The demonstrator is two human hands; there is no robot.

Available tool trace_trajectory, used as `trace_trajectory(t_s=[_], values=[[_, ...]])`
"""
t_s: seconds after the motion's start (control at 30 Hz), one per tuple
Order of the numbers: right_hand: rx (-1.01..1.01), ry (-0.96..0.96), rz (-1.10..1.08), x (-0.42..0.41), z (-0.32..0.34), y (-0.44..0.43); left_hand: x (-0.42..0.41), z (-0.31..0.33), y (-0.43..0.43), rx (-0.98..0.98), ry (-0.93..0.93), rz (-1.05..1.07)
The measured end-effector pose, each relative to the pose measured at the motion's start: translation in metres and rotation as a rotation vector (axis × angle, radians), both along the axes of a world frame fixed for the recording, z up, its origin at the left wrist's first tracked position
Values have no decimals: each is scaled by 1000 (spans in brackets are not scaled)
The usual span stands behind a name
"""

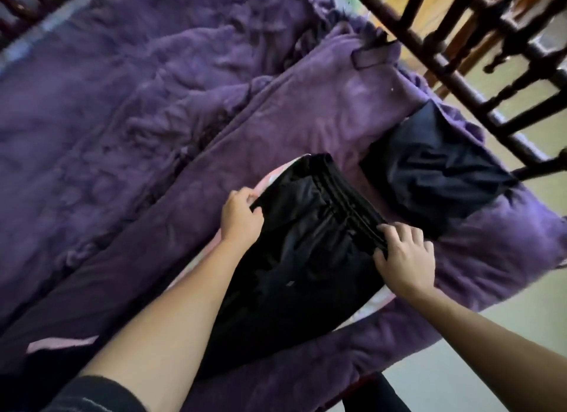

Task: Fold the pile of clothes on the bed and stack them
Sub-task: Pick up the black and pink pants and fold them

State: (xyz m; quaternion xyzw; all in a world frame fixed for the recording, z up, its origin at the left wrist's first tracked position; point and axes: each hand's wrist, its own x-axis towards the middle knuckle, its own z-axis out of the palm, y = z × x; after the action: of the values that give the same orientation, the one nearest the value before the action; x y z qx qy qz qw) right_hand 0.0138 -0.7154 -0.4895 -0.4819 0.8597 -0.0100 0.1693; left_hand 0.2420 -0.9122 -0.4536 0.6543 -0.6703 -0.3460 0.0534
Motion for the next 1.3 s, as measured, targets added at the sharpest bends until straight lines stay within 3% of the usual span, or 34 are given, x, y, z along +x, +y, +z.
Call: trace_trajectory(t_s=[0.27,0.53,0.67,0.8,0.9,1.0,1.1,1.23,1.3], values=[[21,-273,432,135,11,-89,203,-21,93,199,-219,348],[-24,-207,749,290,-29,-118,385,-69,170,234,-553,221],[53,-153,878,356,-59,-128,446,-88,180,80,-586,171],[63,-36,788,378,-73,-126,500,-92,174,-50,-623,303],[-31,-110,673,375,-68,-120,539,-90,161,-114,-616,340],[-171,-153,527,374,-49,-133,554,-80,137,-212,-459,395],[-253,-180,433,380,-35,-173,561,-59,100,-347,-309,583],[-260,-165,336,395,-34,-240,585,-53,50,-431,-297,647],[-248,-147,321,399,-40,-253,601,-58,26,-387,-289,814]])
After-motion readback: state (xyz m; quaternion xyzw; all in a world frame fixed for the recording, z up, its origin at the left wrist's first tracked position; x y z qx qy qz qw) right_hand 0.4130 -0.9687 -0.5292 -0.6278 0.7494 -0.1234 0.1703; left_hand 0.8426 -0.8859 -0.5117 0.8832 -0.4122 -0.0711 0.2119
